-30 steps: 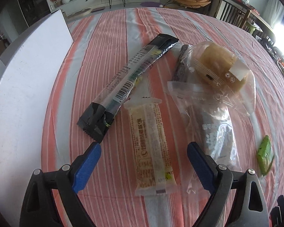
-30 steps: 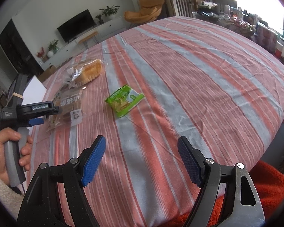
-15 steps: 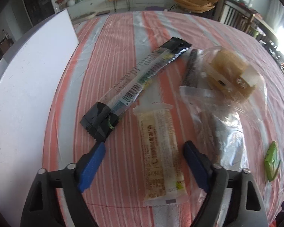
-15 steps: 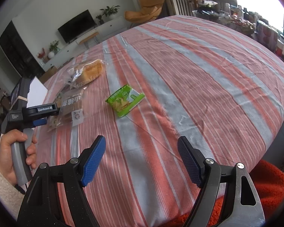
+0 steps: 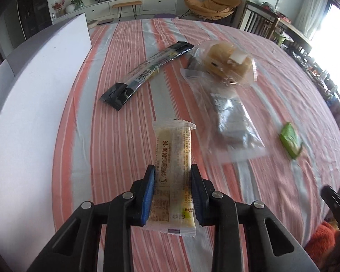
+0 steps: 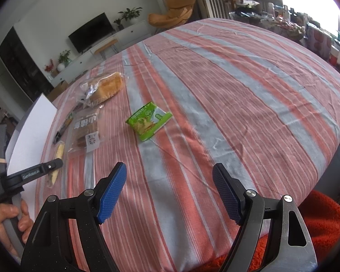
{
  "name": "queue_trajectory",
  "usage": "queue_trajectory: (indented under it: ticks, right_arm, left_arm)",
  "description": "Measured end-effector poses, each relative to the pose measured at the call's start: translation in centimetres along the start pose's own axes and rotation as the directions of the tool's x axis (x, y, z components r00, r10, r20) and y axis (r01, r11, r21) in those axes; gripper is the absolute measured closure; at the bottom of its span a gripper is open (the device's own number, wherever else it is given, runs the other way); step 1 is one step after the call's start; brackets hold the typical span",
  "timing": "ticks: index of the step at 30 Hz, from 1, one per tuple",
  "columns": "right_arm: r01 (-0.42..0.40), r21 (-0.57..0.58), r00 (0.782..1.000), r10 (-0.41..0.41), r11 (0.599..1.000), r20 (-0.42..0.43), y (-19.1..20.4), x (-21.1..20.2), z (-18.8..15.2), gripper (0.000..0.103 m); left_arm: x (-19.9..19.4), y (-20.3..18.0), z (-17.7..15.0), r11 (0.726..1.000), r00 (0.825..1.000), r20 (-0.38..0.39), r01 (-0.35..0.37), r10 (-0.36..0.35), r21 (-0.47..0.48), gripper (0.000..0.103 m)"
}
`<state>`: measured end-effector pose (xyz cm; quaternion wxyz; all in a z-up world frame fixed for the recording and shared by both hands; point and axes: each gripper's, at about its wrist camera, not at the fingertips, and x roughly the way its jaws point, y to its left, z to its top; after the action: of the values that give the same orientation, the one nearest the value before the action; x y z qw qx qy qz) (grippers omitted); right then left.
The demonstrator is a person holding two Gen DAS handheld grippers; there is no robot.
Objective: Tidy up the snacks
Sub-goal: 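Grasp the green chip bag with the right tool while the left tool holds the pastry bar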
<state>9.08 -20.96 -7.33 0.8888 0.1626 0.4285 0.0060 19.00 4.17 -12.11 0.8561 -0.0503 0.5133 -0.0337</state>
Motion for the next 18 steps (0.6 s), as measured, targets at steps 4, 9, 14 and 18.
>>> queue_trajectory:
  ticks: [4,9,14,18]
  right_arm:
    - [-0.07,0.054,0.998,0.069,0.996,0.005,-1.2,-0.2,0.1,0.022]
    - [-0.139,0.272,0.99,0.134,0.952,0.035,-5.2,-0.6,0.3,0.021]
    - [-0.067,0.166,0.995,0.078,0.984,-0.062,-1.8,1.4,2.2,0.021]
    - [-0.063,-0.033,0.981,0.056,0.997,-0.187,2.2,5.7,5.9,0.022]
  left_arm:
    - [-2.8,-0.2,-1.2,0.999,0.999,0.028,0.019,-0.02,0.027,0.074]
    - [-5.7,-0.3,-2.4,0.998,0.996,0.08,0.045,-0.049,0.051,0.074]
    - [-6.9,0.0,-3.3,0.995,0.992,0.106,0.066,-0.074,0.078,0.074]
    - [-7.3,0.4,-3.7,0.992,0.989,0.098,0.105,-0.113,0.074,0.074]
